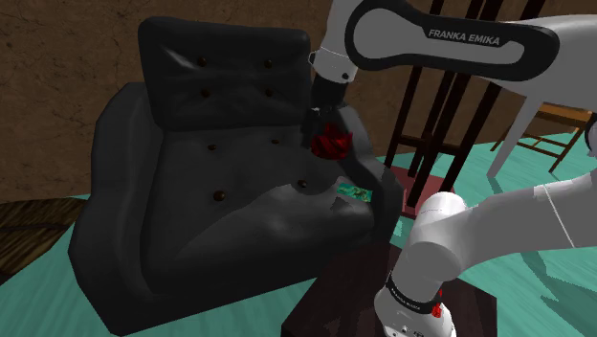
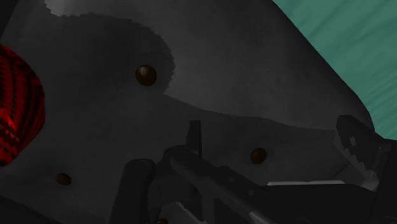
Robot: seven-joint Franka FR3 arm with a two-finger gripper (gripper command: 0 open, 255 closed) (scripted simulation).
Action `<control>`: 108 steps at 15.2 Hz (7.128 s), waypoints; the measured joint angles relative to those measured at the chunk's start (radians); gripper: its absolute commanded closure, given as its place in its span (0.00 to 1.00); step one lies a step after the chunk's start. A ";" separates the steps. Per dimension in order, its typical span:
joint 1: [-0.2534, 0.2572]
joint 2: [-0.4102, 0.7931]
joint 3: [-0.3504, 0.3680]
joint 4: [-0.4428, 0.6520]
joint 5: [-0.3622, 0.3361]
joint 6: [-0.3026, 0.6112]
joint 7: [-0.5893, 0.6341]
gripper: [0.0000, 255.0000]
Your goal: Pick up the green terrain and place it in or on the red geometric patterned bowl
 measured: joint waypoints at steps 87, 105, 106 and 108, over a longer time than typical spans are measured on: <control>0.197 -0.106 -0.486 -0.031 -0.643 -0.176 -1.332 1.00; 0.417 0.612 -0.988 0.543 -0.454 0.084 -1.667 1.00; 0.417 0.618 -0.994 0.538 -0.451 0.095 -1.671 1.00; 0.417 0.620 -0.997 0.516 -0.451 0.119 -1.665 1.00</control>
